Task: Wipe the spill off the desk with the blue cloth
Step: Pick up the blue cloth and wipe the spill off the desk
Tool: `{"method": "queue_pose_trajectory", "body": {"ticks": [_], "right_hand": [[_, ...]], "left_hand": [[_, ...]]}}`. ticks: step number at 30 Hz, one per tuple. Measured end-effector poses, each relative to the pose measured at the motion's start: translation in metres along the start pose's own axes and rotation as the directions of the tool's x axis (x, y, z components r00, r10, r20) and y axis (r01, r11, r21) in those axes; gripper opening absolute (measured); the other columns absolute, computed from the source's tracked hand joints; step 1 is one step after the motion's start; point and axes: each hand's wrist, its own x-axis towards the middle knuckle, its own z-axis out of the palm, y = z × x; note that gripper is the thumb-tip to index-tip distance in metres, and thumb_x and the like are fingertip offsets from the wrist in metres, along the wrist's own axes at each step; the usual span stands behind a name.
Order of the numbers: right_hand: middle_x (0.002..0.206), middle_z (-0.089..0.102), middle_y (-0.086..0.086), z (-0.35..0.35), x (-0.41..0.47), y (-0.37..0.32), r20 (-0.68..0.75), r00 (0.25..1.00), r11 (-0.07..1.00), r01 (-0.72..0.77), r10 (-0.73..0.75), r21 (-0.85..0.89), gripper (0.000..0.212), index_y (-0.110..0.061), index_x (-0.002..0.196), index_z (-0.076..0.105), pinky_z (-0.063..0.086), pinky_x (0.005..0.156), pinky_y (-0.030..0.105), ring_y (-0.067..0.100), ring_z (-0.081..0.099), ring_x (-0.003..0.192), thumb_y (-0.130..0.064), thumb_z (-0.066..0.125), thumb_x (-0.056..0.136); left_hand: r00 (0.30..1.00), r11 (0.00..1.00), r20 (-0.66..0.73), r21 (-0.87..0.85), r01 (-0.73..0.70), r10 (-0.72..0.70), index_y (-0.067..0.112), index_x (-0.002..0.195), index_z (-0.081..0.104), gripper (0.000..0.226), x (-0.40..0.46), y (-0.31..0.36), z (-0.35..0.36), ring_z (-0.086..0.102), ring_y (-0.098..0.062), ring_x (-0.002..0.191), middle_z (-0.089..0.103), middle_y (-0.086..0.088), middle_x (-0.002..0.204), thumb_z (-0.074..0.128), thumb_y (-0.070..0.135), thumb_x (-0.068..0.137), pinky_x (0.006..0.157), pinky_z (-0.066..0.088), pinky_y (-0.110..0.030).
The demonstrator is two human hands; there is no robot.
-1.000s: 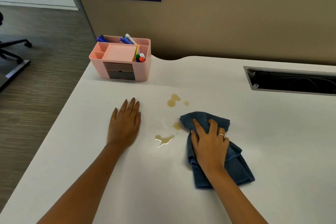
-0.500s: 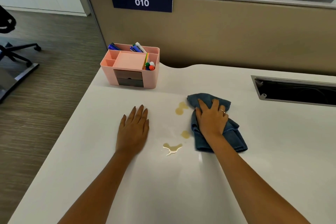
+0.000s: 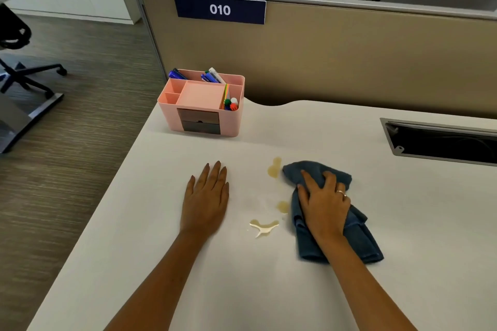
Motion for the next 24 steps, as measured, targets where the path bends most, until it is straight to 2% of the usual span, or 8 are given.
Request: {"method": "queue_pose_trajectory", "body": {"ticks": [3, 8, 11, 14, 17, 19, 21, 24], "right_hand": [[0.128, 0.054, 0.016, 0.009, 0.038, -0.008, 0.049, 0.998, 0.998, -0.044, 0.042, 0.048, 0.036, -0.030, 0.123, 0.061, 0.047, 0.069, 0.051, 0.045, 0.052, 0.096, -0.037, 0.060, 0.088], [0.145, 0.044, -0.003, 0.017, 0.072, -0.022, 0.196, 0.975, 0.989, 0.084, -0.107, 0.120, 0.033, -0.043, 0.127, 0.054, 0.041, 0.087, 0.048, 0.041, 0.043, 0.113, -0.039, 0.047, 0.094], [0.142, 0.047, -0.010, 0.013, 0.059, -0.033, 0.205, 0.943, 0.956, 0.222, -0.260, 0.191, 0.030, -0.044, 0.120, 0.058, 0.043, 0.082, 0.045, 0.037, 0.046, 0.110, -0.037, 0.050, 0.092], [0.131, 0.057, -0.010, 0.007, 0.032, -0.026, 0.134, 0.897, 0.893, 0.384, -0.421, 0.236, 0.029, -0.045, 0.111, 0.063, 0.047, 0.068, 0.041, 0.032, 0.054, 0.093, -0.037, 0.047, 0.087], [0.129, 0.058, -0.012, 0.003, 0.013, 0.004, 0.108, 0.866, 0.856, 0.451, -0.488, 0.254, 0.032, -0.046, 0.109, 0.060, 0.045, 0.062, 0.037, 0.027, 0.053, 0.088, -0.039, 0.040, 0.085], [0.127, 0.060, -0.010, 0.004, 0.018, 0.019, 0.081, 0.886, 0.876, 0.431, -0.456, 0.216, 0.031, -0.045, 0.108, 0.061, 0.046, 0.061, 0.037, 0.029, 0.054, 0.086, -0.038, 0.041, 0.085], [0.126, 0.062, -0.006, 0.006, 0.037, 0.024, 0.068, 0.932, 0.924, 0.339, -0.355, 0.174, 0.028, -0.040, 0.106, 0.065, 0.048, 0.062, 0.041, 0.036, 0.056, 0.087, -0.035, 0.046, 0.086], [0.137, 0.053, -0.006, 0.011, 0.069, 0.010, 0.164, 0.972, 0.976, 0.140, -0.167, 0.164, 0.026, -0.039, 0.114, 0.064, 0.044, 0.077, 0.047, 0.040, 0.048, 0.104, -0.033, 0.055, 0.091]], "left_hand": [[1.000, 1.000, -0.004, -0.009, 0.005, -0.005, 0.024, 0.147, 0.017, 0.053, 0.000, 0.000, 0.000, 0.007, -0.013, 0.144, 0.016, 0.007, 0.156, 0.013, 0.040, 0.097, 0.115, 0.003, -0.036], [1.000, 1.000, -0.001, 0.008, 0.007, -0.007, 0.024, 0.148, 0.016, 0.059, 0.005, 0.001, 0.000, 0.006, -0.013, 0.144, 0.014, 0.007, 0.156, 0.004, 0.043, 0.094, 0.115, 0.004, -0.036], [1.000, 0.999, -0.005, 0.033, 0.018, -0.018, 0.022, 0.148, 0.015, 0.061, 0.016, 0.001, 0.001, 0.007, -0.015, 0.144, 0.015, 0.005, 0.157, 0.001, 0.044, 0.093, 0.115, 0.005, -0.038], [1.000, 0.999, -0.001, 0.048, 0.014, -0.014, 0.020, 0.148, 0.015, 0.059, 0.022, 0.000, 0.005, 0.010, -0.017, 0.144, 0.016, 0.003, 0.156, 0.004, 0.042, 0.094, 0.115, 0.006, -0.039], [1.000, 0.998, 0.010, 0.053, 0.016, -0.016, 0.021, 0.148, 0.011, 0.057, 0.021, -0.001, 0.006, 0.006, -0.016, 0.144, 0.013, 0.004, 0.157, 0.008, 0.041, 0.095, 0.114, 0.002, -0.037], [1.000, 0.999, 0.012, 0.041, 0.014, -0.015, 0.021, 0.148, 0.011, 0.057, 0.020, 0.000, 0.005, 0.005, -0.015, 0.145, 0.012, 0.005, 0.157, 0.007, 0.041, 0.095, 0.115, 0.002, -0.037], [1.000, 0.999, 0.016, 0.040, 0.010, -0.011, 0.021, 0.149, 0.011, 0.058, 0.020, 0.001, 0.003, 0.003, -0.014, 0.145, 0.011, 0.005, 0.157, 0.006, 0.040, 0.094, 0.116, 0.003, -0.038], [1.000, 0.999, 0.013, 0.048, 0.005, -0.005, 0.021, 0.149, 0.012, 0.061, 0.019, 0.002, 0.002, 0.003, -0.014, 0.145, 0.011, 0.006, 0.157, 0.001, 0.042, 0.093, 0.116, 0.003, -0.038]]}}
